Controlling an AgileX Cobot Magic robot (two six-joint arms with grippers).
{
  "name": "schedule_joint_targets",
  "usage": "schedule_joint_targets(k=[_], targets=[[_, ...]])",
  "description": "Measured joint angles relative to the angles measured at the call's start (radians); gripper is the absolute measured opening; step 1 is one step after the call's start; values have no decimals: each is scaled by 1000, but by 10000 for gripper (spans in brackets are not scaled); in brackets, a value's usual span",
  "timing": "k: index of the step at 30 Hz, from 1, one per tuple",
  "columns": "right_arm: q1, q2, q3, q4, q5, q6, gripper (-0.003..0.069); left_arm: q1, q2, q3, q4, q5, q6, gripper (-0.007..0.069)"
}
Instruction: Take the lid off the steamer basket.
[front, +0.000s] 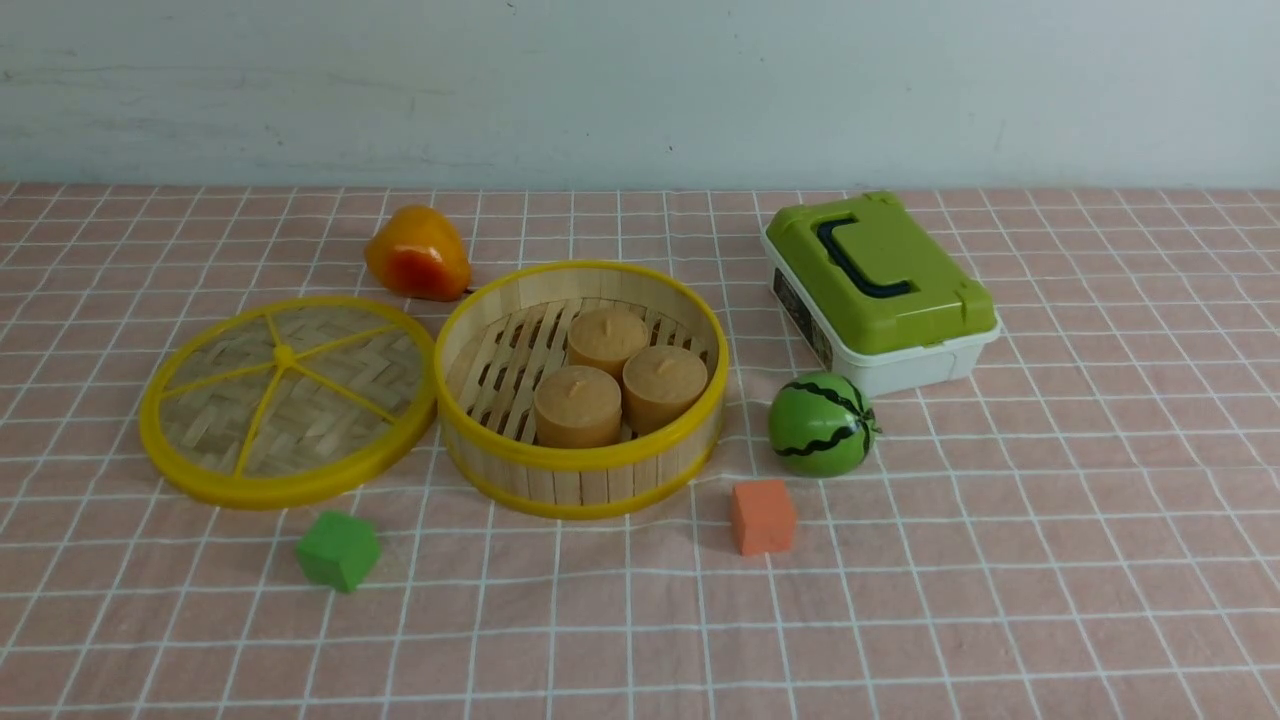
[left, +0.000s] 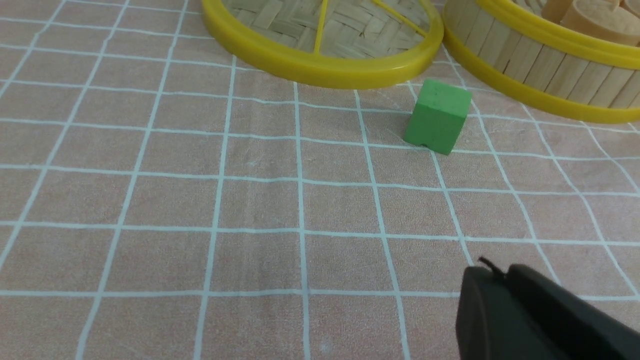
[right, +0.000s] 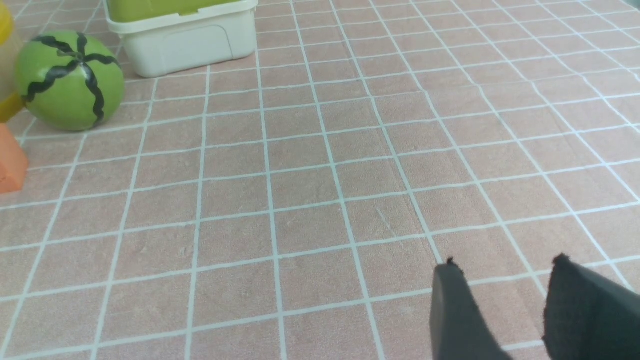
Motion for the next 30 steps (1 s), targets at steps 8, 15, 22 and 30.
schedule_joint_targets(k=[8,15,22,30], targets=[[0,0,0,0,0,0,241,0,0,0,0,0,0,43],[0,0,0,0,0,0,241,0,0,0,0,0,0,55],[0,0,0,0,0,0,241,0,0,0,0,0,0,61],[0,0,0,0,0,0,241,0,0,0,0,0,0,72]])
